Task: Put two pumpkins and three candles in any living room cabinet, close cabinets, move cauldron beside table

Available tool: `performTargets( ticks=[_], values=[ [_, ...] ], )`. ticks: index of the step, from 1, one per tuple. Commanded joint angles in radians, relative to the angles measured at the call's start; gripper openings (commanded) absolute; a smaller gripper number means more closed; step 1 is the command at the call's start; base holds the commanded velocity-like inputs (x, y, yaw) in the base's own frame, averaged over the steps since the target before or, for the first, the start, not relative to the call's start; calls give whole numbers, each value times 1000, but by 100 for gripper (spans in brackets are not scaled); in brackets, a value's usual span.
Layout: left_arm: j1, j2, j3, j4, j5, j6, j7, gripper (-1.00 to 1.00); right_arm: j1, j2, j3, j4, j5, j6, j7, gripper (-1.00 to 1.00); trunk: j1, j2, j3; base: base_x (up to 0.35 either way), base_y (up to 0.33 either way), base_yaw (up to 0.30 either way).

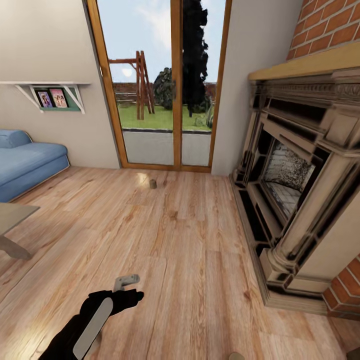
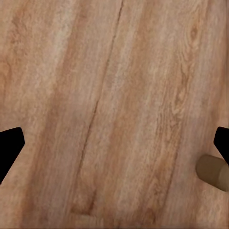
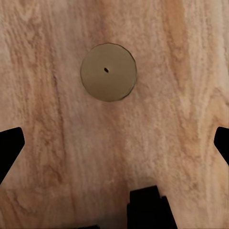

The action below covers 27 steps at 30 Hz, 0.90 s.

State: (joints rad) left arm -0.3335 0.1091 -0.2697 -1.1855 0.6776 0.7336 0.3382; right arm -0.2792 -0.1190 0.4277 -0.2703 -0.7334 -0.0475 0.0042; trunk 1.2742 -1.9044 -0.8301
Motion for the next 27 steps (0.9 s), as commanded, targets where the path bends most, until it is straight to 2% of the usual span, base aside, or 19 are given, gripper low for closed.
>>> performTargets(
  ticks=[1, 10, 15, 18, 21, 27],
  values=[
    [-1, -1, -4, -3, 11, 2, 10, 100, -1, -1, 8, -1, -11, -4, 0, 100, 4, -8, -4, 0, 0, 0],
    [-1, -8, -10, -18, 15, 6, 10, 100, -14, 0, 7, -53, -11, 7, -10, 100, 38, -71, -32, 0, 0, 0],
    [-1, -38, -22, -20, 13, 10, 11, 100, -43, 0, 6, -66, -12, 6, -23, 100, 57, -106, -48, 0, 0, 0],
    [-1, -50, -44, -20, 13, 15, 11, 100, -48, -1, 6, -69, -12, 3, -19, 100, 69, -127, -57, 0, 0, 0],
    [-1, -53, -59, -20, 15, 17, 10, 100, -50, -1, 6, -70, -12, 1, -18, 100, 80, -148, -67, 0, 0, 0],
    [-1, -55, -64, -21, 20, 25, 10, 100, -50, -2, 6, -72, -12, 0, -16, 100, 103, -190, -86, 0, 0, 0]
  ],
)
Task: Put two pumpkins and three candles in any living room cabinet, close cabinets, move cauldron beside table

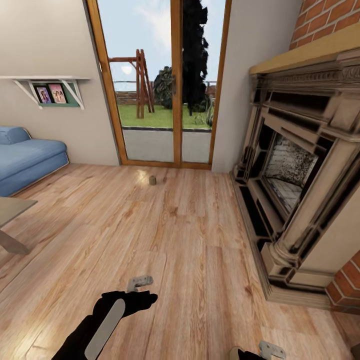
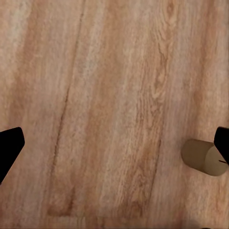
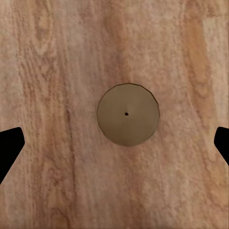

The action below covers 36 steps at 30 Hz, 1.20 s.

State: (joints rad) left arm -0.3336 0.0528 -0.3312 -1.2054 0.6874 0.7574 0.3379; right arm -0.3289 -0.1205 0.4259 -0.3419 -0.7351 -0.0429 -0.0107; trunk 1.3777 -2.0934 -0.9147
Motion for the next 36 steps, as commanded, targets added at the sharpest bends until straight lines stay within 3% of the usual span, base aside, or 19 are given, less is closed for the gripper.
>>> performTargets(
  ticks=[1, 15, 20, 25, 36],
  values=[
    [-1, 0, -3, -1, 11, 2, 10, 100, -1, -1, 8, 0, -10, -5, -1, 100, 4, -8, -4, 0, 0, 0],
    [-1, -18, -4, -3, 14, 15, 4, 100, -1, 0, 6, 1, -12, -3, 4, 100, 57, -106, -48, 0, 0, 0],
    [-1, -15, 14, -81, 39, 154, -4, 100, -21, 1, 7, 1, -11, 4, -5, 100, 77, -141, -64, 0, 0, 0],
    [0, -12, 23, -120, 56, 203, -6, 100, -45, 1, 7, 2, -12, 7, -10, 100, 96, -176, -79, 0, 0, 0],
    [1, 9, 29, -146, 167, 215, -5, 100, -121, 1, 7, 16, -16, 45, -31, 100, 138, -253, -114, 0, 0, 0]
  ],
)
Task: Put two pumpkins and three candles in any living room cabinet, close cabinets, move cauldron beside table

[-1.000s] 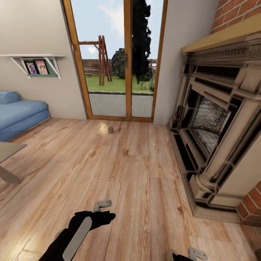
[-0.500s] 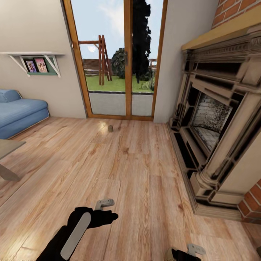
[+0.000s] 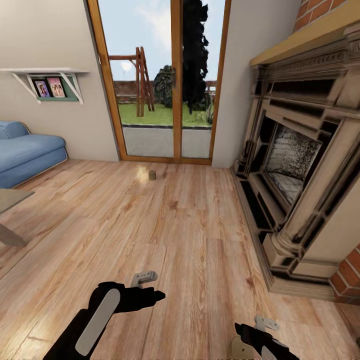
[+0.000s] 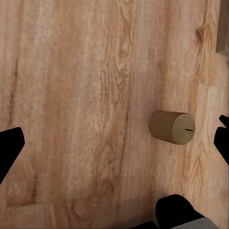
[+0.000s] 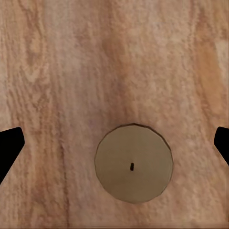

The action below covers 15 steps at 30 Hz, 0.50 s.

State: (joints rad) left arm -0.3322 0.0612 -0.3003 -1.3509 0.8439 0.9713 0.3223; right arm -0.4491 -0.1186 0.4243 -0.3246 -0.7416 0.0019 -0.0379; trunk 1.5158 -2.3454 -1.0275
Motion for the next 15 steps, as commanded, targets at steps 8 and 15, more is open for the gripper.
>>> performTargets(
  ticks=[8, 15],
  values=[
    [-1, 6, 0, -3, 28, 1, 11, 100, -5, -1, 8, -1, -11, 32, -53, 100, 31, -57, -26, 0, 0, 0],
    [-1, 8, 3, -12, 50, 7, 8, 100, -6, -1, 8, 1, -12, 37, -58, 100, 57, -106, -48, 0, 0, 0]
  ],
)
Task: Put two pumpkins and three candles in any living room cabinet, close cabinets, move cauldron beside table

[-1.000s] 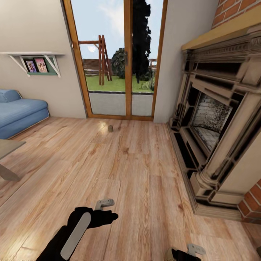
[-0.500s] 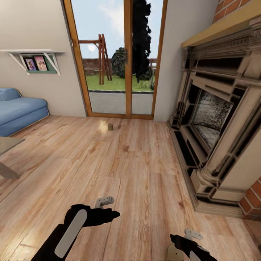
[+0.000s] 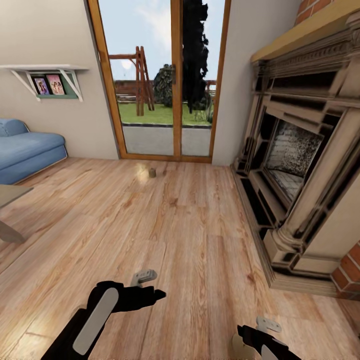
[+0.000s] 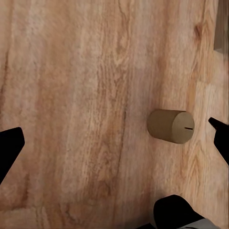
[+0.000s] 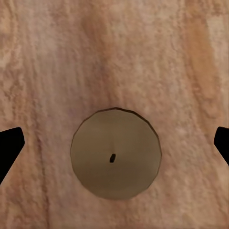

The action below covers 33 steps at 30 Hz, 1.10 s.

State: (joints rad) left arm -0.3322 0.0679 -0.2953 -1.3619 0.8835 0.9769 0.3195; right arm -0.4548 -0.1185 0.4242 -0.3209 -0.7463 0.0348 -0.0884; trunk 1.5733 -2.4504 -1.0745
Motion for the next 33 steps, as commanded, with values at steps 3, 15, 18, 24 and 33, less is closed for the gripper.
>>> performTargets(
  ticks=[3, 15, 18, 24, 33],
  values=[
    [0, 25, 0, -15, 114, 15, 9, 100, 0, -1, 8, -4, -7, 1, -8, 100, 11, -22, -10, 0, 0, 0],
    [1, 129, -9, -75, 368, 20, 3, 100, 0, 0, 10, -4, -1, -3, -8, 100, 30, -51, -54, 0, 0, 0],
    [2, 141, -8, -79, 407, 20, -10, 100, 0, 0, 10, -5, 0, -4, -7, 100, 30, -51, -54, 0, 0, 0],
    [2, 169, -8, -81, 462, 20, -17, 100, 0, 0, 10, -6, 2, -5, -7, 100, 32, -52, -65, 0, 0, 0],
    [2, 173, -7, -83, 475, 20, -17, 100, 0, 1, 11, -12, 2, -7, -6, 100, 35, -54, -96, 0, 0, 0]
  ],
)
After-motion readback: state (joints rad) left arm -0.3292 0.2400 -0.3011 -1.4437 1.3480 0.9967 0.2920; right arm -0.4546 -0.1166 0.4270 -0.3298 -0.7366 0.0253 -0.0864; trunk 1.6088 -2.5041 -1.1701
